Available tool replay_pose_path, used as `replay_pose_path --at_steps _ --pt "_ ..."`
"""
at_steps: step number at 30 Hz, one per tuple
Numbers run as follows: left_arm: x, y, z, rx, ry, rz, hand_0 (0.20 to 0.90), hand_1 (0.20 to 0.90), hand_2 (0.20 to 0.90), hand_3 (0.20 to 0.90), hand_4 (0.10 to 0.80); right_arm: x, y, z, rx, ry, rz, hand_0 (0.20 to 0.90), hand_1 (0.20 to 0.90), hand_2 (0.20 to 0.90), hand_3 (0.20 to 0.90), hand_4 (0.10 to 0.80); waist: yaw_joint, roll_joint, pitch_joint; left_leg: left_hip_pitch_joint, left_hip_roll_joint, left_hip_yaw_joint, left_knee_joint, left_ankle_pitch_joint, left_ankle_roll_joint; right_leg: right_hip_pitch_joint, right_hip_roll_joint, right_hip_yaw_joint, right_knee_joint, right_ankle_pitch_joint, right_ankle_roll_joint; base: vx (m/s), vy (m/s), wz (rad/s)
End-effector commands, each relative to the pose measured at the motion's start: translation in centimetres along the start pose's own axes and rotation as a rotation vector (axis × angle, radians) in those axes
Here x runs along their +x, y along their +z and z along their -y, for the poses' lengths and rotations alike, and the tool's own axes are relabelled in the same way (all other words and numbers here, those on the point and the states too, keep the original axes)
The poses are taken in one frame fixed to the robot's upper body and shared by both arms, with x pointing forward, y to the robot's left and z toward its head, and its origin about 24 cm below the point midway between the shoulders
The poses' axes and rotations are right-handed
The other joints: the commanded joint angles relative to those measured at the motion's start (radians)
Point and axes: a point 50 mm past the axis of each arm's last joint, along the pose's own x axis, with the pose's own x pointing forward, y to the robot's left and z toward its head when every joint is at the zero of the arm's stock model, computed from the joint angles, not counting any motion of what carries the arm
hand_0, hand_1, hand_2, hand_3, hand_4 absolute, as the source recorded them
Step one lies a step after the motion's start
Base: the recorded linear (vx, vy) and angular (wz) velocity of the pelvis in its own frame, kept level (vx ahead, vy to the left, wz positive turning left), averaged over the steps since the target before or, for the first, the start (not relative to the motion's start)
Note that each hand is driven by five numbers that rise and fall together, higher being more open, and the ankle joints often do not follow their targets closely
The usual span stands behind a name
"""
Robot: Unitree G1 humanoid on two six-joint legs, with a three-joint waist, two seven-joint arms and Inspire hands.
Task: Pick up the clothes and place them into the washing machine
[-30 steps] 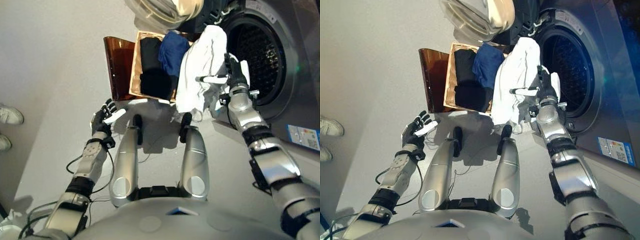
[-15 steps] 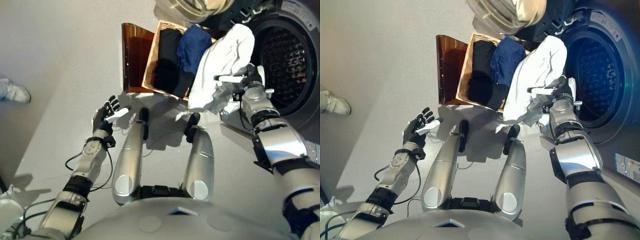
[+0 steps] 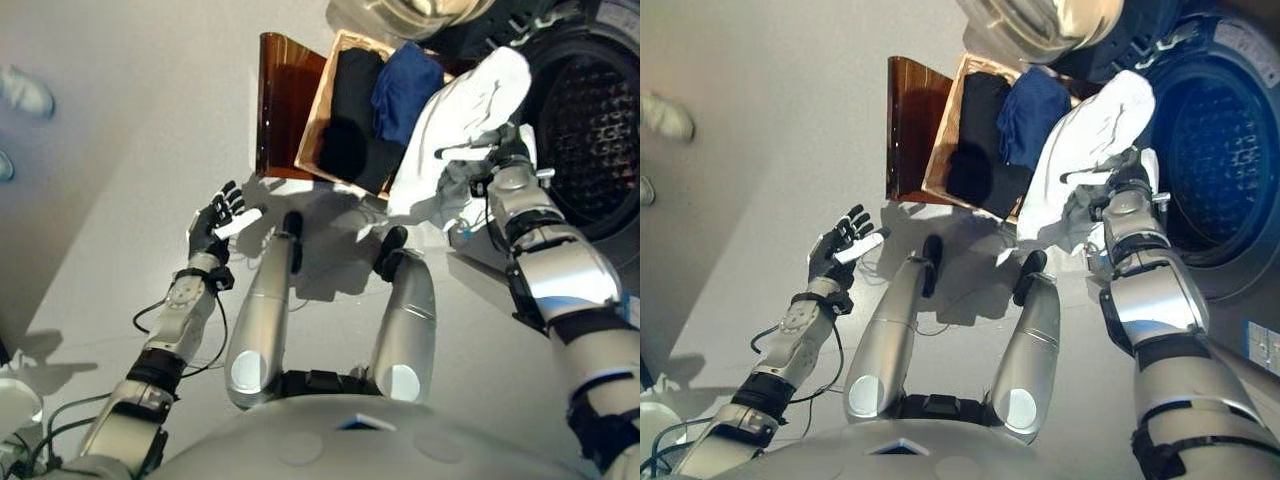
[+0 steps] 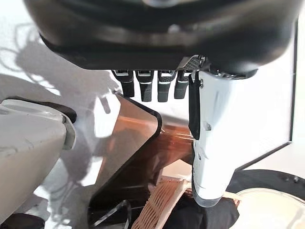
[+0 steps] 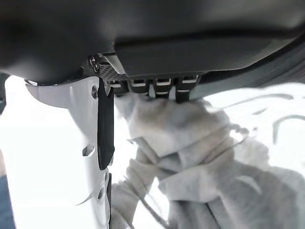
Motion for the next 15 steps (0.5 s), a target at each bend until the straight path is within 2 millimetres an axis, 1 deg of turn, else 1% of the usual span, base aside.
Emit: replay_pose_path --at_steps 1,3,4,5,6,7,12,15 --pt "-1.05 1.87 -0.10 0.019 -0.041 0.115 0.900 0.900 0.900 0.900 0.800 0.36 2.56 2.83 -0.018 -0.065 0.087 0.900 0.900 0.900 0.900 0.800 0.031 0.026 -0.035 -0.030 0.004 -0.031 0.060 -0.066 -0.026 0.017 -0.002 0.031 0.036 -0.026 -0.028 -0.051 0.014 -0.02" --pt "-1.08 1.90 -0.13 0.016 -0.042 0.115 0.900 0.900 0.900 0.900 0.800 0.36 2.76 2.89 -0.033 -0.057 0.093 0.900 0.900 0.900 0.900 0.800 0.032 0.026 -0.033 -0.050 0.003 -0.028 0.080 -0.071 -0.027 -0.001 -0.004 0.036 0.054 -0.032 -0.030 -0.034 0.008 0.03" --pt "-1.14 1.91 -0.10 0.015 -0.045 0.116 0.900 0.900 0.900 0.900 0.800 0.37 2.86 2.93 -0.043 -0.055 0.096 0.829 0.829 0.829 0.829 0.749 0.033 0.027 -0.033 -0.059 0.002 -0.028 0.089 -0.074 -0.027 -0.013 -0.005 0.041 0.065 -0.036 -0.032 -0.032 0.014 0.05" --pt "-1.18 1.91 -0.06 0.014 -0.047 0.116 0.900 0.900 0.900 0.900 0.800 0.37 2.93 2.96 -0.048 -0.054 0.095 0.505 0.505 0.505 0.505 0.518 0.034 0.029 -0.031 -0.066 0.001 -0.026 0.098 -0.077 -0.027 -0.022 -0.005 0.042 0.075 -0.040 -0.033 -0.026 0.017 0.04" --pt "-1.17 1.90 -0.06 0.014 -0.049 0.115 0.900 0.900 0.900 0.900 0.800 0.38 2.96 3.02 -0.054 -0.054 0.095 0.263 0.263 0.263 0.263 0.345 0.035 0.030 -0.030 -0.071 0.000 -0.024 0.103 -0.078 -0.027 -0.028 -0.006 0.044 0.079 -0.043 -0.035 0.000 0.000 0.00" --pt "-1.17 1.90 -0.05 0.014 -0.049 0.115 0.900 0.900 0.900 0.900 0.800 0.38 2.96 3.02 -0.054 -0.054 0.095 0.200 0.200 0.200 0.200 0.300 0.035 0.030 -0.031 -0.072 0.000 -0.024 0.103 -0.078 -0.027 -0.029 -0.006 0.044 0.079 -0.043 -0.035 -0.020 0.015 0.03" --pt "-1.10 1.84 0.08 0.019 -0.055 0.111 0.900 0.900 0.900 0.900 0.800 0.42 2.38 3.21 -0.066 -0.057 0.078 0.200 0.200 0.200 0.200 0.300 0.040 0.038 -0.030 -0.088 -0.005 -0.019 0.123 -0.088 -0.021 -0.046 -0.010 0.046 0.100 -0.053 -0.036 -0.004 0.003 0.01" --pt "-1.05 2.03 -0.06 0.016 -0.050 0.119 0.900 0.900 0.900 0.900 0.800 0.41 2.60 3.19 -0.073 -0.057 0.087 0.200 0.200 0.200 0.200 0.300 0.040 0.036 -0.030 -0.085 -0.004 -0.017 0.120 -0.089 -0.019 -0.045 -0.010 0.045 0.094 -0.052 -0.036 0.000 0.000 0.00"
